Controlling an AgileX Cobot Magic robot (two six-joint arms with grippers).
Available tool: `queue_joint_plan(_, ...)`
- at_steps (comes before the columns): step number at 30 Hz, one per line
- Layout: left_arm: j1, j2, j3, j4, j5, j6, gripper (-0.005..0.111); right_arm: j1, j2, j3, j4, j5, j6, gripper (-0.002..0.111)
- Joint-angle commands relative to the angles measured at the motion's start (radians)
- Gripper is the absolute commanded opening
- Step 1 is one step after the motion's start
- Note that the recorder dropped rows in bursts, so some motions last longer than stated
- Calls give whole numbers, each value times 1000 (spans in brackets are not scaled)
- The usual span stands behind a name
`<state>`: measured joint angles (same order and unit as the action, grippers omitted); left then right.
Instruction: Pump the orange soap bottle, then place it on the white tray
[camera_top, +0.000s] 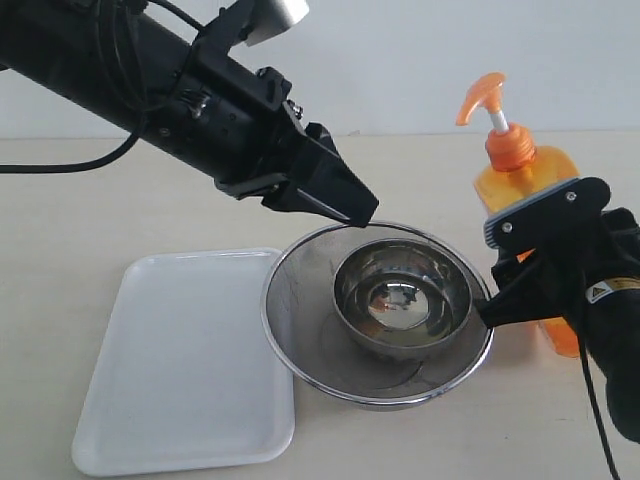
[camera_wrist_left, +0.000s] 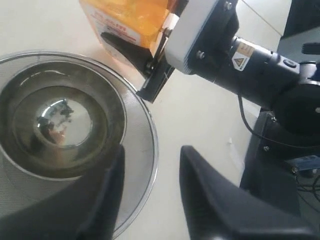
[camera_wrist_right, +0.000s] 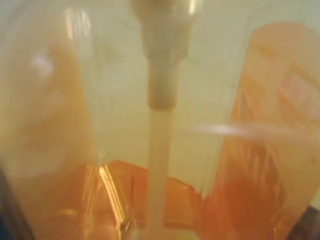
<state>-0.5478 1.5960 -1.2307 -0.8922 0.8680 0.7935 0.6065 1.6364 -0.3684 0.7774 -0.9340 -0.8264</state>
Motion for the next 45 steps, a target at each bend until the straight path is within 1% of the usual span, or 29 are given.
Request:
queue_joint_plan(1,-8,-2,2,-16,11,7,34,5,17,18,19,-152,-16,2)
queue_joint_plan(4,-8,-2,2,-16,11,7,34,20,21,39,20,-210,-14,2)
queue_joint_plan(6,-8,-2,2,-18,11,7,34,32,21,45,12,-219,-10,2)
queue_joint_plan(17,-8,-2,2,-20,11,7,34,33,21,49,-42,-169,14,2)
queue_joint_plan(19,-8,-2,2,-38,11,7,34,33,21,49,-42,-166,14,2)
queue_joint_plan(23,-8,-2,-2,-119,-4,7,34,33,21,49,-52,-160,10,2)
queue_joint_plan(29,-8,-2,-15,-126,-8,7,34,33,21,49,-57,-157,6,2)
queue_joint_plan(32,-8,-2,-15,-163,-5,9,34,33,21,49,-70,-157,9,2)
queue_joint_plan(35,-23,-2,-15,-204,-5,36,34,33,21,49,-77,-154,9,2)
queue_joint_plan(41,-76,4,-15,-210,-43,54,34,33,21,49,-77,-150,9,2)
queue_joint_plan(45,-85,48,-19,-212,-34,64,32,33,21,49,-77,-146,11,2)
